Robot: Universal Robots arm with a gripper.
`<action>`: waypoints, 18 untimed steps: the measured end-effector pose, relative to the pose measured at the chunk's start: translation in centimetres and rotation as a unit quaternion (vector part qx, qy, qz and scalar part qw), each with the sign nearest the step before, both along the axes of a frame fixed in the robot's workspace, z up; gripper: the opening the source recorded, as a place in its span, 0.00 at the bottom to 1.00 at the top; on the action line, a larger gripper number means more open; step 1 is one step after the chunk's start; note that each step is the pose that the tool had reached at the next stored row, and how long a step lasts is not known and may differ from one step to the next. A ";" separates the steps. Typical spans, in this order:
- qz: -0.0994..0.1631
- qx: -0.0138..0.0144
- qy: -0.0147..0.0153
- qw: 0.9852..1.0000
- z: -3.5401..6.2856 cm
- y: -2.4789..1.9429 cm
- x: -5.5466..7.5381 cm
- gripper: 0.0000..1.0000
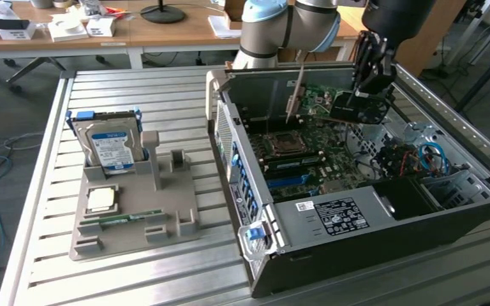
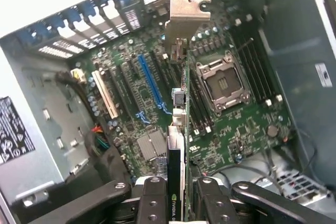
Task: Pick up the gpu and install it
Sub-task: 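Insert the gpu into the slot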
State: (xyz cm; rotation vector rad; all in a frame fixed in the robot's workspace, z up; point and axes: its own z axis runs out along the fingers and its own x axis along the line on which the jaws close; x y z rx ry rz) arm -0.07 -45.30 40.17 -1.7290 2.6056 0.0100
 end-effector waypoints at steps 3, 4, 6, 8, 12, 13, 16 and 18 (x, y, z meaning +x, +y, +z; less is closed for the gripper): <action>0.026 0.000 0.000 1.000 -0.02 0.00 0.0 0.26; 0.035 0.000 0.000 0.999 -0.03 0.00 0.0 0.26; 0.053 0.000 0.000 0.999 -0.05 0.00 0.0 0.26; 0.071 0.000 0.000 0.998 -0.07 0.00 0.0 0.26; 0.106 0.000 0.000 0.994 -0.10 0.00 0.0 0.26; 0.116 0.000 0.000 0.993 -0.12 0.00 0.0 0.26; 0.143 0.000 0.000 0.990 -0.15 0.00 0.0 0.26; 0.156 0.000 0.000 0.988 -0.16 0.00 0.0 0.26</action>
